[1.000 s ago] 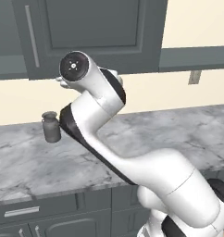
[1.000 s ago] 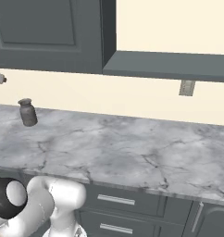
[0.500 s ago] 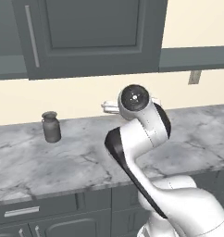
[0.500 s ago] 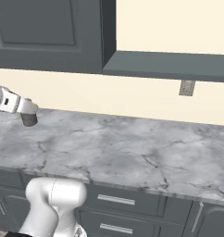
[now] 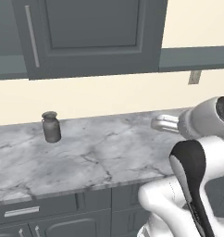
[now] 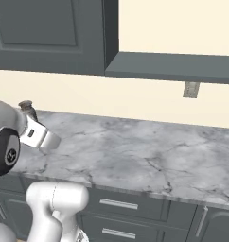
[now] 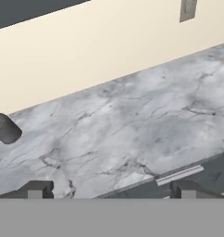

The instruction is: Close all open cabinet doors.

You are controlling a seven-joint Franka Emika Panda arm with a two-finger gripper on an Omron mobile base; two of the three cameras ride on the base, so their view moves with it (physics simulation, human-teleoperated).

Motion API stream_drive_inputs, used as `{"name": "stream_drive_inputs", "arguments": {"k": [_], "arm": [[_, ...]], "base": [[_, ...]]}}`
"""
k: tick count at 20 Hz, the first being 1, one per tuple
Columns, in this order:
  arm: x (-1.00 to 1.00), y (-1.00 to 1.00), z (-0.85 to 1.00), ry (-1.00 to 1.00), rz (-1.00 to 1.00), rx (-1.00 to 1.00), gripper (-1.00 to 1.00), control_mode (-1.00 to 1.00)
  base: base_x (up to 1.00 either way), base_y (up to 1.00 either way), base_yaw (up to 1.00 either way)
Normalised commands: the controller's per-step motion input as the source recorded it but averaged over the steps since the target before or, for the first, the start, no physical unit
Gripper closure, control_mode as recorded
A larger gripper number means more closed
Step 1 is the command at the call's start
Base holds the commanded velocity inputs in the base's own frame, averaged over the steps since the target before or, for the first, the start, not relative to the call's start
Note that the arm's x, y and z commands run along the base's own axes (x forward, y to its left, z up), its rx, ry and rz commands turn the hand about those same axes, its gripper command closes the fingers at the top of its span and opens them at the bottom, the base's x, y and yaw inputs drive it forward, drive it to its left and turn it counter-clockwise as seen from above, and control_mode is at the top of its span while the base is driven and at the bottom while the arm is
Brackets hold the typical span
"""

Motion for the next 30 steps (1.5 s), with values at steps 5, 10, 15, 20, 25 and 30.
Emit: {"name": "stream_drive_inputs", "arguments": {"k": [5,10,15,20,25,30], "arm": [[-0.68,-0.46,0.36,0.06,0.05,0.12,-1.0,-1.0],[-0.93,-0.21,0.46,-0.01,0.01,0.1,-1.0,-1.0],[-0.7,0.04,0.23,-0.02,0.0,0.04,-1.0,-1.0],[-0.04,0.0,0.01,0.0,0.0,0.02,-1.0,-1.0],[-0.29,0.0,0.15,-0.09,0.02,0.0,-1.0,-1.0],[-0.36,0.06,0.14,-0.15,0.03,0.0,-1.0,-1.0]], "base": [[0.0,0.0,0.0],[0.0,0.0,0.0],[0.0,0.0,0.0],[0.0,0.0,0.0],[0.0,0.0,0.0],[0.0,0.0,0.0]]}}
